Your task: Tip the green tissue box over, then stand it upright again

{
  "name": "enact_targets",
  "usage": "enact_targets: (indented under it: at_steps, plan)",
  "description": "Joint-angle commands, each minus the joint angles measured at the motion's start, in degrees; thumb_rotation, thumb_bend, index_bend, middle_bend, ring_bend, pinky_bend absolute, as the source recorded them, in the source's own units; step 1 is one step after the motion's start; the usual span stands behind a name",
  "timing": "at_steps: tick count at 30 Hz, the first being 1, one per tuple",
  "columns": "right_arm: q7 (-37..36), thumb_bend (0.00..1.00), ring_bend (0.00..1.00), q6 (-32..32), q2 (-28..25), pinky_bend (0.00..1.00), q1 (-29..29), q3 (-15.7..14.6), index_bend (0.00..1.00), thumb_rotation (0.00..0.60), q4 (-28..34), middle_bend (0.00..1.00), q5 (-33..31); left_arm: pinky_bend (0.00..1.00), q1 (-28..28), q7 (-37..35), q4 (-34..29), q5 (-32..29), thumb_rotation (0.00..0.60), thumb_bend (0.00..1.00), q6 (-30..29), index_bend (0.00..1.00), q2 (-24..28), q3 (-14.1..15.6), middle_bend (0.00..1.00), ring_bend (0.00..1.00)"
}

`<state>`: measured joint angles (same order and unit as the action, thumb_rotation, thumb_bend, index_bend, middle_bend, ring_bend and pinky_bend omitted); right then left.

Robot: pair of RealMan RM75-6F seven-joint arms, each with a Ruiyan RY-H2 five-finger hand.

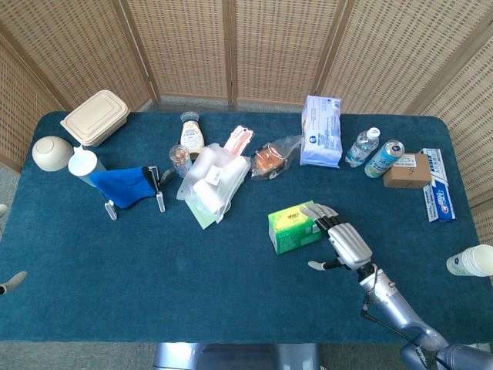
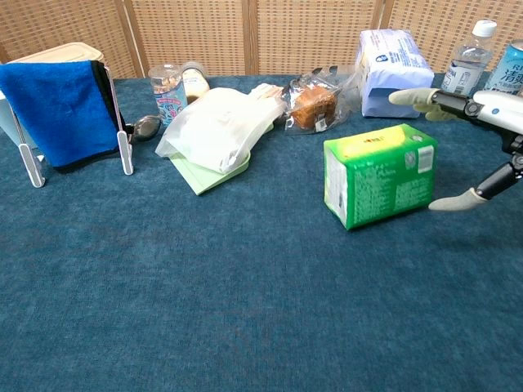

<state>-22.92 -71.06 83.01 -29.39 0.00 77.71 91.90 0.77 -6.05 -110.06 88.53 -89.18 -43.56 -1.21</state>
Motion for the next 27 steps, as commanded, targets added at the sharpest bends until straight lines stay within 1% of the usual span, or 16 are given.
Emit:
enact_targets:
  at_steps: [1,5,8,11,15,21,27]
  plan:
    - [3.61,0.05,0.0,-0.11,-1.47,0.01,-0.15,0.42,0.0,0.6,1.37,0.0,0.44,0.0,0.0,-0.06,-0.01,0.12,0.6,0.09,-0.02,0.0,0.04,0.03,0.0,0.0]
    - [9.9,0.05,0.0,2.29,-3.69,0.0,-1.74,1.21,0.0,0.6,4.55,0.0,0.41,0.0,-0.13,-0.3,-0.01,0.18,0.6,0.09,-0.26,0.0,0.14,0.06,0.0,0.0]
    - [14.28,0.05,0.0,5.44,-5.42,0.0,-3.27,1.98,0.0,0.6,8.0,0.0,-0.72,0.0,-0.22,-0.48,0.09,0.26,0.6,0.09,-0.42,0.0,0.19,0.09,0.0,0.0]
    - [19.29,0.06,0.0,9.96,-7.56,0.0,-5.5,2.36,0.0,0.6,11.61,0.0,-1.63,0.0,-0.3,-0.62,0.14,0.23,0.6,0.09,-0.57,0.0,0.26,0.08,0.0,0.0]
    - [26.42,0.06,0.0,14.26,-8.86,0.0,-7.46,2.76,0.0,0.6,14.65,0.0,-3.34,0.0,-0.2,-0.64,0.25,0.27,0.6,0.09,-0.4,0.0,0.23,0.08,0.0,0.0]
    - [35.77,0.06,0.0,19.58,-8.64,0.0,-10.12,4.84,0.0,0.6,17.39,0.0,-9.62,0.0,-0.16,-0.85,0.28,0.15,0.6,0.09,-0.33,0.0,0.28,0.04,0.0,0.0]
    - [45.83,0.05,0.0,22.49,-8.03,0.0,-12.49,6.75,0.0,0.6,18.95,0.0,-17.53,0.0,-0.08,-1.31,0.7,-0.49,0.6,0.09,-0.08,0.0,0.39,-0.1,0.0,0.0]
